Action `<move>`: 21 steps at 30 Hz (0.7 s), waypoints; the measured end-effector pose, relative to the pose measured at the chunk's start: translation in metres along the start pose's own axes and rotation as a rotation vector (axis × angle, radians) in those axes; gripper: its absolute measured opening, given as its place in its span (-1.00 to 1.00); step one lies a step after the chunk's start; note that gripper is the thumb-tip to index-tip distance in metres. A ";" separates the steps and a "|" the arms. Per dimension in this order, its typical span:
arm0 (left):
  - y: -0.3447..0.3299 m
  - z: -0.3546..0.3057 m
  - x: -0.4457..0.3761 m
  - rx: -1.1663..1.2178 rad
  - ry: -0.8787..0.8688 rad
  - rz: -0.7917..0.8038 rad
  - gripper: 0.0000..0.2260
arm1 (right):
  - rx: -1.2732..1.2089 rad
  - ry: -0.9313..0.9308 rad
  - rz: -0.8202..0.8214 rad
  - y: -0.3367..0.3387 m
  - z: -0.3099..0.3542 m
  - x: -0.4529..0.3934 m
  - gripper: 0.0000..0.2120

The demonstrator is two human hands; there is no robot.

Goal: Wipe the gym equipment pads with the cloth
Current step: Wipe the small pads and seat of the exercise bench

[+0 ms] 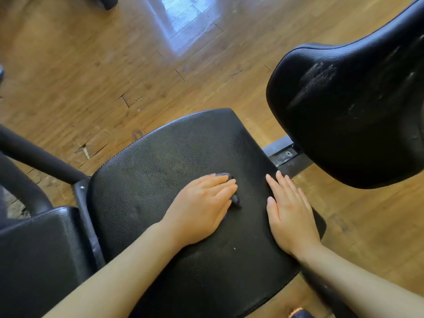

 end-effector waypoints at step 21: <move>-0.021 -0.040 -0.017 -0.094 0.068 0.067 -0.65 | -0.019 0.090 -0.050 0.005 -0.005 -0.003 -0.48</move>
Point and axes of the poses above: each hand's wrist, its own x-axis away from the middle knuckle, its own y-axis out of the back of the hand, z = x × y, the point moved 7 cm from there along -x, towards the middle knuckle, and after that the axes turned 8 degrees about y, right-handed, at the moved point
